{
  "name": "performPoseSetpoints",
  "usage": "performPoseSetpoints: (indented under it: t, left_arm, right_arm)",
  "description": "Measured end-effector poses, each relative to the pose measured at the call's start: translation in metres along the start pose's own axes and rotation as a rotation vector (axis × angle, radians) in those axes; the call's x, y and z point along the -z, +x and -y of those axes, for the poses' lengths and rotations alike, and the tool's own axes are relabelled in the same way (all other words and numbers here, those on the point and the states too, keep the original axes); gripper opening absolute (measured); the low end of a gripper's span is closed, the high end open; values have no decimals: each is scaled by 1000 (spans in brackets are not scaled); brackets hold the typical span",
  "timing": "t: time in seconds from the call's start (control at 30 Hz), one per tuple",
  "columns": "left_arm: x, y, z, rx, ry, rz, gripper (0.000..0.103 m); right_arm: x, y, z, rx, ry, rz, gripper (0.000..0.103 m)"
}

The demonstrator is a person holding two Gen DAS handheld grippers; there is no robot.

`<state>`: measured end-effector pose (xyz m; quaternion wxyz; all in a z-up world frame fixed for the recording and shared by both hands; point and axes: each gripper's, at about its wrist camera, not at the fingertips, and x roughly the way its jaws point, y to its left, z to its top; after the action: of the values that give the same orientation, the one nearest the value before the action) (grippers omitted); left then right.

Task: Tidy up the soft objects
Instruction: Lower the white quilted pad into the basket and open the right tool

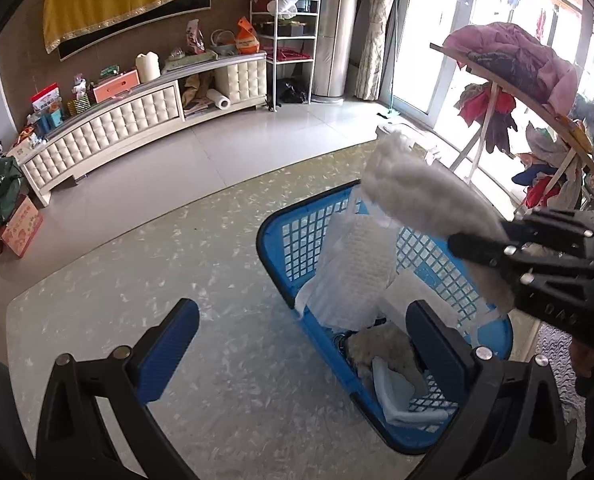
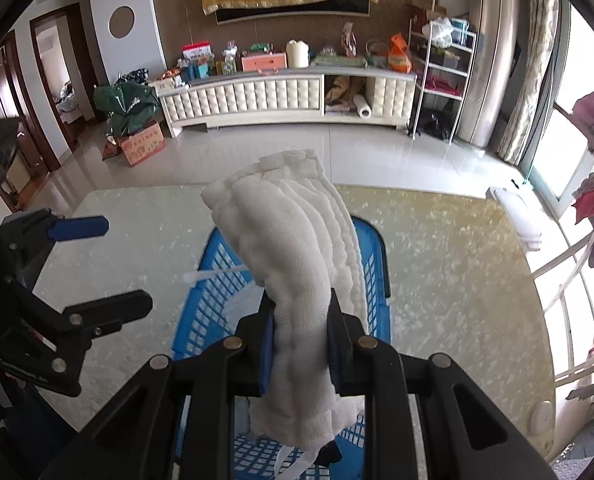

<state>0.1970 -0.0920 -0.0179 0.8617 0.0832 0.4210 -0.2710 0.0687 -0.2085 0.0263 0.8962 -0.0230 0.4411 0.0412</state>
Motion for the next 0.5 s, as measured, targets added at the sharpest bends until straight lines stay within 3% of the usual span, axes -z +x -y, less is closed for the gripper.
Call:
performPoseSetpoints:
  t: [0.33, 0.5]
  left_arm:
    - [0, 31, 5, 50, 37, -33, 103]
    - [2, 38, 1, 55, 33, -46, 103]
  right_arm:
    - [12, 38, 7, -27, 23, -133, 21]
    - [10, 38, 4, -32, 17, -158, 22]
